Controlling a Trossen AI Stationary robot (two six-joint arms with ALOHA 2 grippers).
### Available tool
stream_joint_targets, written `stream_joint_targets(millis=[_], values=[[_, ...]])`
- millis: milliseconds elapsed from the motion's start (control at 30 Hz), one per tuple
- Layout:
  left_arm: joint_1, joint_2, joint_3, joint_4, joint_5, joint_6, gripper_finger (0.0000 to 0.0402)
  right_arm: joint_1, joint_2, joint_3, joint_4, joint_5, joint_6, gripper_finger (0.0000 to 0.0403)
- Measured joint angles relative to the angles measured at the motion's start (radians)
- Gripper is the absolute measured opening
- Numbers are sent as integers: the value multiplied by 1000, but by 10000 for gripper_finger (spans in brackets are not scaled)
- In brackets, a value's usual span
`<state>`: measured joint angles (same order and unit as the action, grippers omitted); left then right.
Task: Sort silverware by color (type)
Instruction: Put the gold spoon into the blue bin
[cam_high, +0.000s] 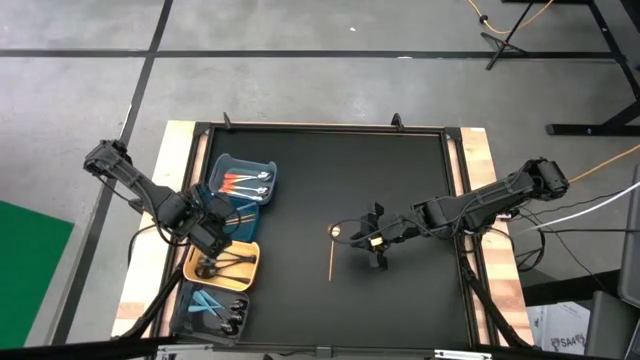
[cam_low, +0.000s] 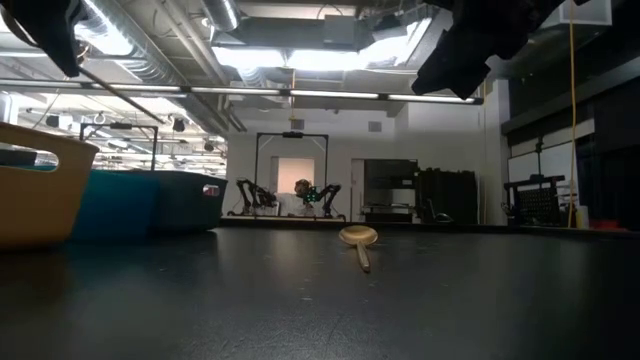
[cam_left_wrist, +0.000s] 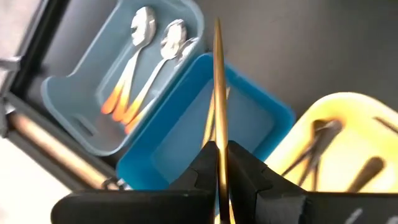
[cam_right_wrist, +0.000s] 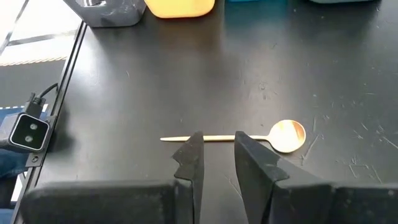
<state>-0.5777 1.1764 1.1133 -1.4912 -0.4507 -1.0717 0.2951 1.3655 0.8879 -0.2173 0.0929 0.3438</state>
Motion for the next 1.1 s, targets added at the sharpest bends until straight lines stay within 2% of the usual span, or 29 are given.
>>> stream_joint_targets(millis=[133,367,667,900,1100], values=[[0,-8,-1,-67,9,-24,14,0,0,0,0,0,0,79],[0,-7,-1,-73,9,18,14,0,0,0,0,0,0,79],[0,-7,-6,-62,-11,3,14,0,0,0,0,0,0,79],[0,-6,-174,1,8,1,14,0,0,0,1,0,0,79],[2,-6,-358,135,41,7,14,0,0,0,2,0,0,79]])
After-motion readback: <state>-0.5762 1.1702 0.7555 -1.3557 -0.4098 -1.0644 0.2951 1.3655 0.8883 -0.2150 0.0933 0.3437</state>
